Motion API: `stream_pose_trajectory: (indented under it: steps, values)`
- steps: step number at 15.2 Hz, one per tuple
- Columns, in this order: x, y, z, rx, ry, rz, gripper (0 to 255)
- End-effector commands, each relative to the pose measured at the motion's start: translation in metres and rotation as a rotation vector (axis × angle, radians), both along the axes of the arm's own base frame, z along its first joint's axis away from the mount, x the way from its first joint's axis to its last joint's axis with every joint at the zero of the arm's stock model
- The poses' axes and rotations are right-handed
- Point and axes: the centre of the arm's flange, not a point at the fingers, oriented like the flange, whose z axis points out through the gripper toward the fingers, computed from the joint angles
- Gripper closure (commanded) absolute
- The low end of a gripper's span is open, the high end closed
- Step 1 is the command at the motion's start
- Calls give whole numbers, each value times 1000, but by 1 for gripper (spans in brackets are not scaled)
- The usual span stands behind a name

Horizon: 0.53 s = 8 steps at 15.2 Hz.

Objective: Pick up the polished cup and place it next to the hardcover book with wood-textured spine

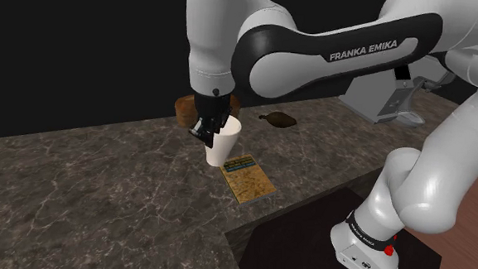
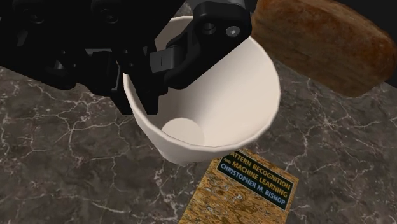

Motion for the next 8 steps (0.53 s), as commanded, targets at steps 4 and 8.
stream_pose_trajectory:
  steps: [4,8]
  values:
    - [0,0,-26,1,-1,0,255]
    - [0,0,-47,1,-1,0,255]
